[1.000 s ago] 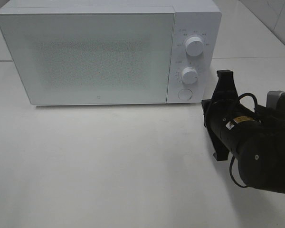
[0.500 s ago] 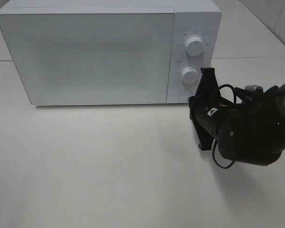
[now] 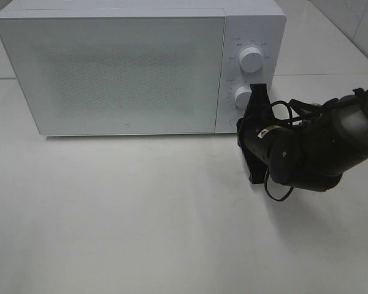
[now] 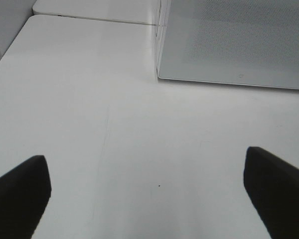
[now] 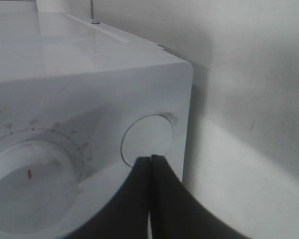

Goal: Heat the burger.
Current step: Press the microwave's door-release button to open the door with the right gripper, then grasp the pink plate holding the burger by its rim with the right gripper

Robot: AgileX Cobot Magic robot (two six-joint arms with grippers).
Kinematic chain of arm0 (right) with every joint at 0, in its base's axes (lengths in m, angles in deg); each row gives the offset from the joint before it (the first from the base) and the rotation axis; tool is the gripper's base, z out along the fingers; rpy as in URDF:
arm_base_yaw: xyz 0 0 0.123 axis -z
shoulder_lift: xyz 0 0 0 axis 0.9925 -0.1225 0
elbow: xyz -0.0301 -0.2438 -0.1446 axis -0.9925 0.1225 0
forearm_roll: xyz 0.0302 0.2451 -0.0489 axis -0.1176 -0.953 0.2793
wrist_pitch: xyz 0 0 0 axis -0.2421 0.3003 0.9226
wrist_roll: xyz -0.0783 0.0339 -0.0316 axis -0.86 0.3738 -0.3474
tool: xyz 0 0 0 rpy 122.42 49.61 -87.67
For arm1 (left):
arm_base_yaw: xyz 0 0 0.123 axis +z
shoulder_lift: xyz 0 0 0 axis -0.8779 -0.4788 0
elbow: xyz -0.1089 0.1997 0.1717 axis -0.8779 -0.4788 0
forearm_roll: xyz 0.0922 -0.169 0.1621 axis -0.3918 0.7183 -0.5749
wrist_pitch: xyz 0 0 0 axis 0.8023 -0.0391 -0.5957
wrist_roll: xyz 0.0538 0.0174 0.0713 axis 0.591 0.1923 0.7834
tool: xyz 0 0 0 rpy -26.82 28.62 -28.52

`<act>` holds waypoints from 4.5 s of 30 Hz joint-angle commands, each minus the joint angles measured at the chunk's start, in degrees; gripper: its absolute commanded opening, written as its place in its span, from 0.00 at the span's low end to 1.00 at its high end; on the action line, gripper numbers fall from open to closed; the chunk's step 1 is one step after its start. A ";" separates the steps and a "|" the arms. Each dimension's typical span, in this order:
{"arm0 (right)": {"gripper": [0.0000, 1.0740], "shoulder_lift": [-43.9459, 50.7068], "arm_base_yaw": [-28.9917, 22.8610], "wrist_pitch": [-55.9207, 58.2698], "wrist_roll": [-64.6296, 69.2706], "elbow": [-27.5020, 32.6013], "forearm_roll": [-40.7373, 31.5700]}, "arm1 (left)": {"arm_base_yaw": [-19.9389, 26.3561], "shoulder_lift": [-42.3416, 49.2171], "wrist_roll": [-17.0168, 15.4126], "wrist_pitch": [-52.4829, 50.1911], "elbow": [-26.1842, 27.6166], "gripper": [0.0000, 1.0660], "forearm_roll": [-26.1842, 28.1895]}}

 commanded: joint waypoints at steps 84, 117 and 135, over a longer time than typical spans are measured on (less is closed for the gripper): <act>0.00 -5.21 -2.41 -5.79 -5.16 -10.83 -8.37 | 0.11 1.20 -0.06 -0.11 -0.29 0.92 0.17; 0.01 14.04 -2.41 16.90 -19.48 6.99 -2.81 | 0.11 1.20 -0.06 -0.11 -0.29 0.92 0.17; 0.04 26.36 1.78 46.81 -58.67 5.96 -1.09 | 0.11 1.20 -0.06 -0.11 -0.29 0.92 0.17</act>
